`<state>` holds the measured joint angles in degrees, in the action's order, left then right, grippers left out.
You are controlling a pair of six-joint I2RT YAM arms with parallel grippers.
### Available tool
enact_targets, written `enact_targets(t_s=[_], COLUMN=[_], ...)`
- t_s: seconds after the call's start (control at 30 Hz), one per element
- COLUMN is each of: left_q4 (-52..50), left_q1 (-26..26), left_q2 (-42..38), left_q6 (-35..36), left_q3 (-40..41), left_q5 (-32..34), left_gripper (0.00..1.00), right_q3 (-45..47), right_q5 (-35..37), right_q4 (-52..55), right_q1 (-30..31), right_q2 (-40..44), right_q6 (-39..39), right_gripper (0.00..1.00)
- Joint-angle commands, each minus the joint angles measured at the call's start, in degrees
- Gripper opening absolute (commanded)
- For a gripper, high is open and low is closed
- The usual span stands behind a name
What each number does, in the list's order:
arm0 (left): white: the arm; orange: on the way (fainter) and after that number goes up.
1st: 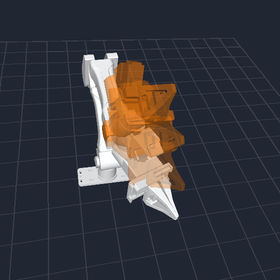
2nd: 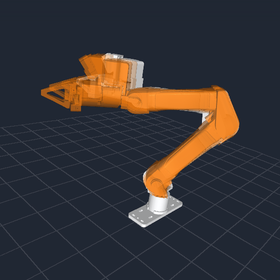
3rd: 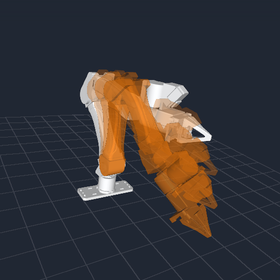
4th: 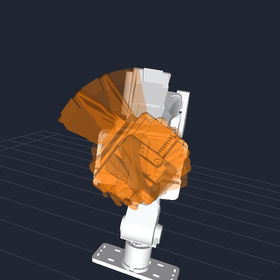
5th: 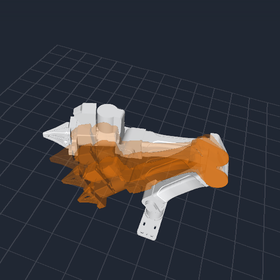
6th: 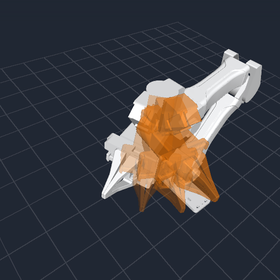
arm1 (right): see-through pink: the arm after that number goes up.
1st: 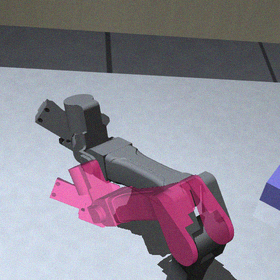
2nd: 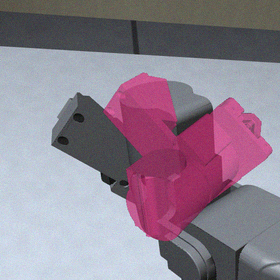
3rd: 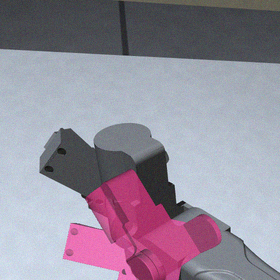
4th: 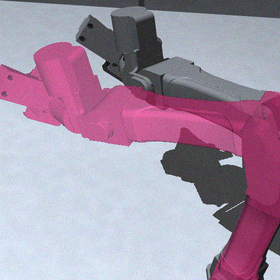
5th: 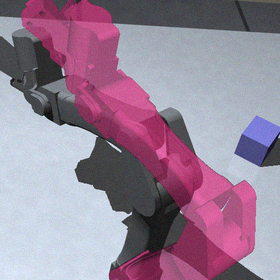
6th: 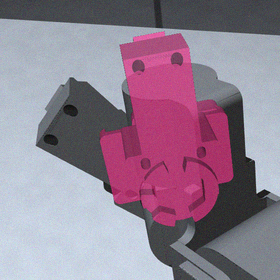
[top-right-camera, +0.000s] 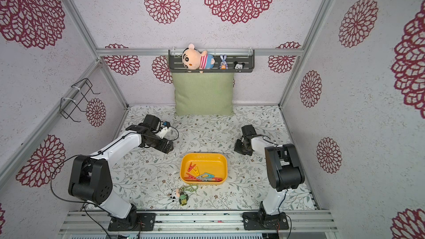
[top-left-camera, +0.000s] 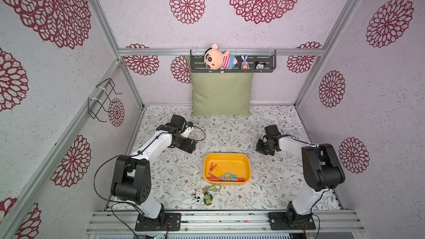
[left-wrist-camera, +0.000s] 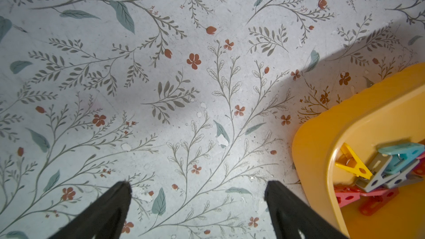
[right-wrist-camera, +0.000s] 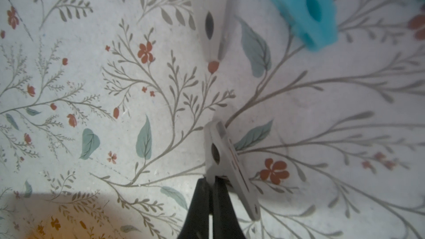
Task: Take the clothespins out of the storage box
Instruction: Place the clothespin at the center of the board, then pick up the clothespin from the storage box.
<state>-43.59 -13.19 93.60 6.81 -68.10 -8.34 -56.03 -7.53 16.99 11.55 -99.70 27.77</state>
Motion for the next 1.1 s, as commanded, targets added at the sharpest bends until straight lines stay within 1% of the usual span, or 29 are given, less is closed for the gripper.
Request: enact_targets(t_s=[0.0,0.1,0.2,0.4,0.5,0.7,0.87,0.97,1.07], left_q4=[1.15,1.12,1.01,1.27,1.15,1.23,1.25,1.32,1.32], left_q1=[0.42,0.44,0.4,0.41,0.41,0.41,0.44,0.4,0.44], left_q2=[-1.41,-1.44,-1.47,-1.15,-1.14,-1.14,-1.19,-1.3,-1.39], left_q6=[-0.13,-0.13,-0.13,-0.07,-0.13,-0.13,-0.14,-0.13,-0.13], left_q3=[0.43,0.4,0.4,0.6,0.51,0.66,0.6,0.6,0.67], left_q5=[-0.1,-0.16,-0.15,-0.02,-0.24,-0.3,-0.4,-0.44,-0.41], left_gripper=[0.99,0.99,0.99,0.99,0.99,0.99,0.99,0.99,0.99], right_q3=[-0.48,-0.74,-0.97,-2.24,-4.08,-9.06,-12.36,-12.84,-12.6], right_q5=[2.15,2.08,1.78,0.94,0.97,-1.96,0.17,1.6,0.84], right_q4=[2.96,2.96,3.22,4.36,6.64,11.71,15.94,17.48,17.64], right_q1=[-0.65,-0.74,-0.74,-0.74,-0.78,-0.74,-0.74,-0.74,-0.66], right_q2=[-1.43,-1.72,-1.57,1.34,3.76,9.11,13.55,15.59,17.77], right_q6=[-1.5,-1.66,-1.91,-2.09,-2.69,-3.95,-4.26,-4.21,-4.13], right_gripper=[0.02,0.06,0.16,0.29,0.31,0.34,0.35,0.34,0.34])
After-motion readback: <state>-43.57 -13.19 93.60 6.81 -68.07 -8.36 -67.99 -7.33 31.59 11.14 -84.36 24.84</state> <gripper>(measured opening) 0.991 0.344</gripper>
